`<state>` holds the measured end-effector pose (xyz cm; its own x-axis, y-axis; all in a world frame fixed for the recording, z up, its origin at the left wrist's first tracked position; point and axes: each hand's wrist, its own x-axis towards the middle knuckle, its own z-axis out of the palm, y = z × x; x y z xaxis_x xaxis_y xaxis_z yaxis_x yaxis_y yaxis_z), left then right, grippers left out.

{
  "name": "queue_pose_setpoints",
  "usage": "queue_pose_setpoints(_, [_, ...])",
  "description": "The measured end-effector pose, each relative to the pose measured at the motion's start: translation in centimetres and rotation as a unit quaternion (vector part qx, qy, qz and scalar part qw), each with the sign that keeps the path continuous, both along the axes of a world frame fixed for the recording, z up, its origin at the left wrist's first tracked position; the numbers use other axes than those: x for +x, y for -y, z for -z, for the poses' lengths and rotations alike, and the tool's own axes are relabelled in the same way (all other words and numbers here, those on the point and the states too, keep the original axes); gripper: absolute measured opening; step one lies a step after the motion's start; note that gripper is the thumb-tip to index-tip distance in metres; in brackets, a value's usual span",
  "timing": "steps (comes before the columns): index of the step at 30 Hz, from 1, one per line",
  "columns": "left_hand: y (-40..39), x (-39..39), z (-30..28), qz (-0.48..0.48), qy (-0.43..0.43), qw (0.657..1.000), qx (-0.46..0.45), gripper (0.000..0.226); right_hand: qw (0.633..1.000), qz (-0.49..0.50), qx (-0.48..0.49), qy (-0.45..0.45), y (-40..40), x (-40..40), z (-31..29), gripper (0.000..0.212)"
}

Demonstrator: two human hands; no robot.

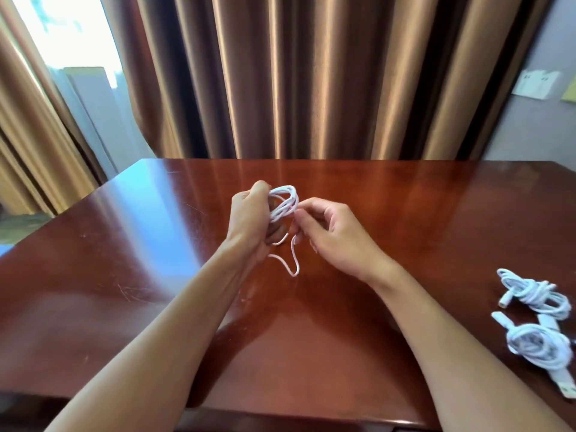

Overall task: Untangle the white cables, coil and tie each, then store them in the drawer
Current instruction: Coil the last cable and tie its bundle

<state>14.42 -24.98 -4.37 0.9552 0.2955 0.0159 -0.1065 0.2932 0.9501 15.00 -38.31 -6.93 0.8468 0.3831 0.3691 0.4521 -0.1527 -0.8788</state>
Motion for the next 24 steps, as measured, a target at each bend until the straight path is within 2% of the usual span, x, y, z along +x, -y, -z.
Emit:
queue_pose_setpoints(2, [0.0,0.3,0.2,-0.038,-0.007,0.999,-0.003,0.035,0.987,0.029,-0.126,0.099,-0.3,-0.1,0.6,0.015])
queue_pose_setpoints(4, [-0.2,0.5,0.5,-0.081,-0.013,0.997,0.004,0.033,0.933,0.066,-0.282,0.213,-0.4,-0.6,0.8,0.022])
queue_pose_setpoints(6, [-0.8,0.8,0.9,-0.13,-0.001,0.99,0.046,0.036,0.887,0.096,-0.312,0.327,-0.8,-1.1,0.7,0.031])
queue_pose_setpoints(8, [-1.7,1.5,1.5,-0.191,0.031,0.969,0.155,0.048,0.891,0.078,-0.269,0.358,-1.2,-1.7,0.6,0.031])
queue_pose_setpoints(10, [-2.4,1.9,1.7,-0.234,0.075,0.933,0.262,0.057,0.913,0.052,-0.221,0.34,-1.1,-1.8,0.5,0.029])
queue_pose_setpoints(12, [-2.4,1.9,1.8,-0.226,0.119,0.904,0.342,0.062,0.922,0.055,-0.174,0.341,-0.4,-1.1,0.0,0.03])
queue_pose_setpoints(13, [-2.0,1.8,1.8,-0.195,0.133,0.901,0.363,0.063,0.922,0.062,-0.156,0.348,0.1,-0.7,-0.3,0.03])
queue_pose_setpoints(16, [-0.7,1.4,2.2,-0.021,0.128,0.915,0.382,0.064,0.927,0.066,-0.131,0.344,1.3,0.1,-0.9,0.024])
queue_pose_setpoints(18, [-0.3,1.2,2.2,0.056,0.113,0.929,0.348,0.06,0.946,0.069,-0.07,0.309,1.8,0.4,-1.2,0.017])
queue_pose_setpoints(21, [-0.1,0.4,1.7,0.134,0.105,0.954,0.247,0.055,0.983,0.052,0.081,0.157,2.2,0.8,-1.8,0.008])
queue_pose_setpoints(24, [0.4,-0.3,1.3,0.197,0.1,0.959,0.18,0.053,0.984,0.024,0.155,0.084,1.7,0.8,-1.4,0.002])
